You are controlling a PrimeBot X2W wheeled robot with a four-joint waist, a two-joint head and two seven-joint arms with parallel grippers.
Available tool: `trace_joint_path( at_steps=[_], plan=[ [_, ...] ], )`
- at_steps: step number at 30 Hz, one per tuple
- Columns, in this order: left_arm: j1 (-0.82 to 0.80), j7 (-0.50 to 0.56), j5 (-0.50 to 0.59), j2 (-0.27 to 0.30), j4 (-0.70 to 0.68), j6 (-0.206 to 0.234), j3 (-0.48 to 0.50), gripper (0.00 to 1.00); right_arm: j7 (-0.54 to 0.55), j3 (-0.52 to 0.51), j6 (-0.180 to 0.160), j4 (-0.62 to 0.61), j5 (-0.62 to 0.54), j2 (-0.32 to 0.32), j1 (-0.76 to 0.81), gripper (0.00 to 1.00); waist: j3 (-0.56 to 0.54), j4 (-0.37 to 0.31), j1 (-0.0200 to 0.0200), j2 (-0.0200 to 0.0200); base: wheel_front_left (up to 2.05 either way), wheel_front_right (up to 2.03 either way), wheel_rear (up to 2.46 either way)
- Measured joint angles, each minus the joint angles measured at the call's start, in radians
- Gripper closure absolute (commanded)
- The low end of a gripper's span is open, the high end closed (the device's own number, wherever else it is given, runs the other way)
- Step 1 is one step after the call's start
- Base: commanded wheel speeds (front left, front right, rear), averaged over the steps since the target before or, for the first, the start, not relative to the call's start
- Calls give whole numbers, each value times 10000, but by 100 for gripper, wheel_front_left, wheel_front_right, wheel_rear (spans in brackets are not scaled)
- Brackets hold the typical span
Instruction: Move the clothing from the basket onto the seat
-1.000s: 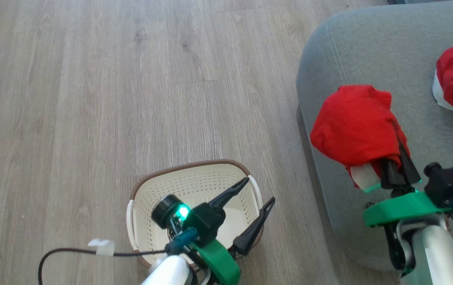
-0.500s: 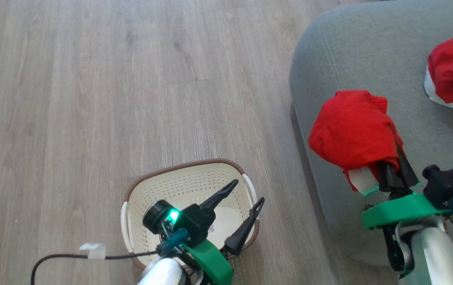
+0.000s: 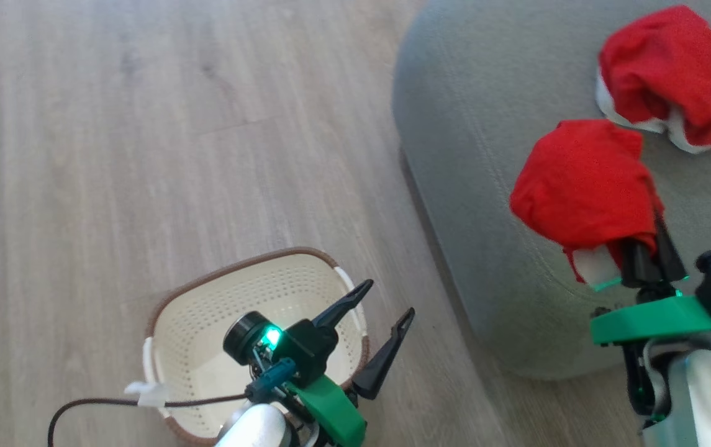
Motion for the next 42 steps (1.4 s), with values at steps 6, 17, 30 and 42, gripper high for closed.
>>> trace_joint_path(
  at_steps=[6, 17, 30, 42],
  plan=[
    [-31, 0, 33, 38, -82, -2, -176, 0, 0, -259, 0, -155, 0, 6, -2, 100, 240, -822, 0, 0, 0, 0, 0],
    [-31, 0, 63, 238, -163, -2, -558, 0, 0, -351, 0, -226, 58, 17, 26, 100, 440, -2371, 0, 0, 0, 0, 0],
    [-663, 0, 119, 408, -282, -2, -1235, 0, 0, -1289, 0, -627, 357, 69, 665, 100, 726, -2956, 1, 0, 0, 0, 0],
    [-557, 0, 504, 173, -966, 0, 40, 0, 0, -1273, 0, -612, 353, 77, 635, 100, 692, -2882, 0, 0, 0, 0, 0]
  ],
)
